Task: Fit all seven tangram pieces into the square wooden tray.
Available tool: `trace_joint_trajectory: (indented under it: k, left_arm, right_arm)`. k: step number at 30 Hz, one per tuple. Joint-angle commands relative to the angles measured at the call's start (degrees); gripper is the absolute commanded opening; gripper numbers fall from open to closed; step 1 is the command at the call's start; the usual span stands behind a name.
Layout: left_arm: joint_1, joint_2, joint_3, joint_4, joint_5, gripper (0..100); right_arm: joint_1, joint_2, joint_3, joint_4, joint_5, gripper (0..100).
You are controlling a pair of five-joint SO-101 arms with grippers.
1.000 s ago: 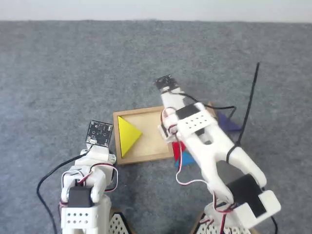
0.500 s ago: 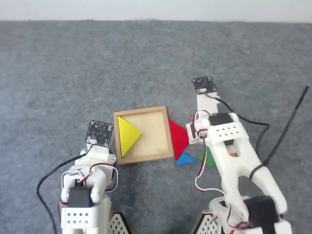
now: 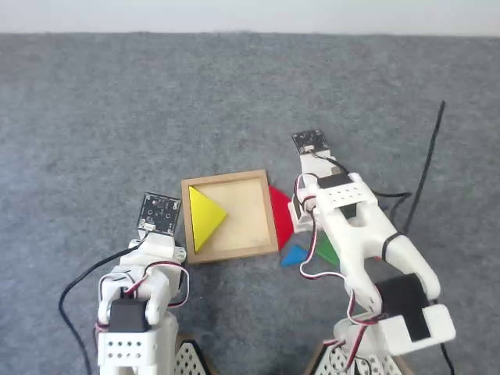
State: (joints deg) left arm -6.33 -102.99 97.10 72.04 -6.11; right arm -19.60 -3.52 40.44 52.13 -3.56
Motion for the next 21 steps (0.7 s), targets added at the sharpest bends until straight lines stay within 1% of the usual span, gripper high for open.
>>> trace_joint_trajectory:
  k: [1,4,7,10,14,21]
  left_arm:
    - [-0.2,-1.1,-0.7,0.3,0.4,1]
    - [-0.2,-1.1,-0.7,0.3,0.4,1]
    - [-0.2,-1.1,-0.7,0.3,0.4,1]
    - [-0.2,-1.1,-0.7,0.3,0.4,1]
    - [-0.2,-1.1,-0.7,0.3,0.4,1]
    - [-0.2,-1.1,-0.7,0.3,0.4,1]
  right_arm:
    - [-0.5,-8.8,-3.5,1.2,-1.8,13.1]
    - [-5.8,-12.3,-2.7,1.0,-1.8,13.1]
    - [-9.2,-9.9,-1.9,-0.5,-1.7,13.1]
    - [-9.5,-2.9,-4.0,-1.9,0.4,13.1]
    - [-10.9,5.8,-8.6,-1.9,1.0,13.1]
    - [-12.4,10.9,-11.4,-2.0,1.0,13.1]
